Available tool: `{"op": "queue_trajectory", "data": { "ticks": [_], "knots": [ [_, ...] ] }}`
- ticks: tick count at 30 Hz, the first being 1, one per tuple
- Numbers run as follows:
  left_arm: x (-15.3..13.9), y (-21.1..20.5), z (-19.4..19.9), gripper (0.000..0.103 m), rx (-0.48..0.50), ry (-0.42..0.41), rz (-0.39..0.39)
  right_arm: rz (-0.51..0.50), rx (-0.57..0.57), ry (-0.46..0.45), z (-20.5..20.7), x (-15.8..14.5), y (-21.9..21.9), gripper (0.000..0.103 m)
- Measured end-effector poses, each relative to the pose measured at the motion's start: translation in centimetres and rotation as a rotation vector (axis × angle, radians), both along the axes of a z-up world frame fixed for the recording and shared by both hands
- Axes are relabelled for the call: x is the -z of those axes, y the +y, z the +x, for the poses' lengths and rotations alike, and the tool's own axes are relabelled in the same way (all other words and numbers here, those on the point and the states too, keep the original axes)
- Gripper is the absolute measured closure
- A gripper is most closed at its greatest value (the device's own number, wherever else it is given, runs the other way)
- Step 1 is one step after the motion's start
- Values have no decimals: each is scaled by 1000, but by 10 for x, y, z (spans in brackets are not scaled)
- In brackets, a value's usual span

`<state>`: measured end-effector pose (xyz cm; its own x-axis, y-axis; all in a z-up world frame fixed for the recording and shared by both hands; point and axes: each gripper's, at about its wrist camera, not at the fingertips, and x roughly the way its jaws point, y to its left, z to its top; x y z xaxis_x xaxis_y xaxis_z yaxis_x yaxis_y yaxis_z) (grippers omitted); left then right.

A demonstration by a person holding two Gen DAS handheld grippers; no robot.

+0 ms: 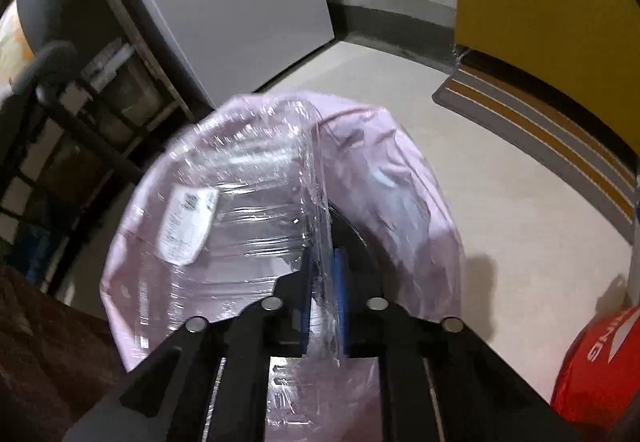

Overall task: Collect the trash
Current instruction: 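Grip the clear container again with the right gripper and push it into the bin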

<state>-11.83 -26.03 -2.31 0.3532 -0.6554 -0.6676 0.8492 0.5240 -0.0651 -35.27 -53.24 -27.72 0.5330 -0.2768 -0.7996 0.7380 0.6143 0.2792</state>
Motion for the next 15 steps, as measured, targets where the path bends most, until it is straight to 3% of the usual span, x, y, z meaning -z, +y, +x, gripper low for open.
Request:
{"op": "queue_trajectory", "data": {
  "ticks": [6, 9, 11, 12, 13, 15],
  "knots": [
    [-5, 9, 4, 102, -5, 17, -41, -240, 20, -49, -6, -92, 20, 97],
    [-8, 16, 4, 102, -4, 17, -54, -469, 94, -27, -1, -120, 36, 96],
    [-9, 20, 5, 102, -8, 17, -59, -548, 110, -52, 5, -122, 43, 87],
    [-10, 21, 5, 102, -11, 17, -61, -538, 102, -44, 10, -118, 42, 64],
    [-10, 23, 6, 102, -16, 14, -62, -508, 90, -29, 15, -112, 41, 56],
    [-10, 26, 5, 102, -18, 11, -59, -461, 76, -40, 18, -105, 42, 55]
  ]
}}
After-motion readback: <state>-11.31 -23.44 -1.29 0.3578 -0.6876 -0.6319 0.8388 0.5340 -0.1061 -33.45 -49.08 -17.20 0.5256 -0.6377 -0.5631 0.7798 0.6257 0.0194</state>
